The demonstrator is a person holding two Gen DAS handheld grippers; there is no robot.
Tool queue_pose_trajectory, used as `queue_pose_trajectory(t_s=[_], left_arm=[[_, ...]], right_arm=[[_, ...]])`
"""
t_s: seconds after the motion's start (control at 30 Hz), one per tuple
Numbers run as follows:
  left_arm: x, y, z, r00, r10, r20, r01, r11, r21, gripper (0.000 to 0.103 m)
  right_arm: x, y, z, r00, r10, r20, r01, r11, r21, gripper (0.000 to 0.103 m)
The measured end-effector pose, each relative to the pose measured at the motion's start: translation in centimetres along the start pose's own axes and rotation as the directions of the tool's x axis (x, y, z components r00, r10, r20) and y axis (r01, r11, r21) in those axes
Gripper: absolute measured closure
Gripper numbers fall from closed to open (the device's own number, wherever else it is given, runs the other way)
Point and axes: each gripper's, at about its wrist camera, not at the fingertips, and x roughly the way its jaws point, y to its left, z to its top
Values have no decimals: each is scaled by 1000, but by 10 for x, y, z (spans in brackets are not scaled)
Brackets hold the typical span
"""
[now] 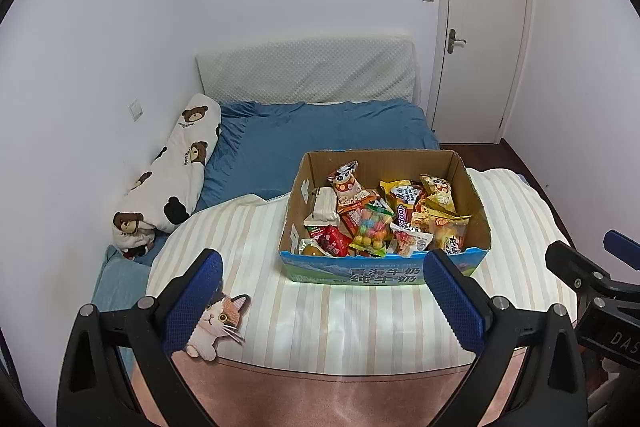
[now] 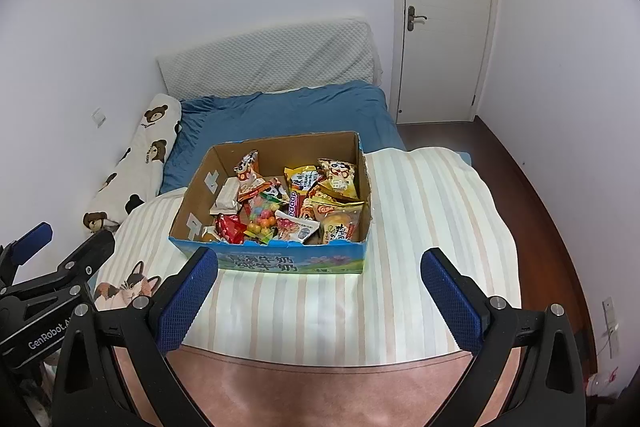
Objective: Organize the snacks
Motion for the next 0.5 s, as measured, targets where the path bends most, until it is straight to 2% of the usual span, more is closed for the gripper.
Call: queue_pose_trajectory(t_s=[0.5], left_arm=[[-5,-1,-2,1000,10,25,-10,1000,4,0]], right_arm=[[-1,3,1,1000,3,0,-3,1000,-6,0]])
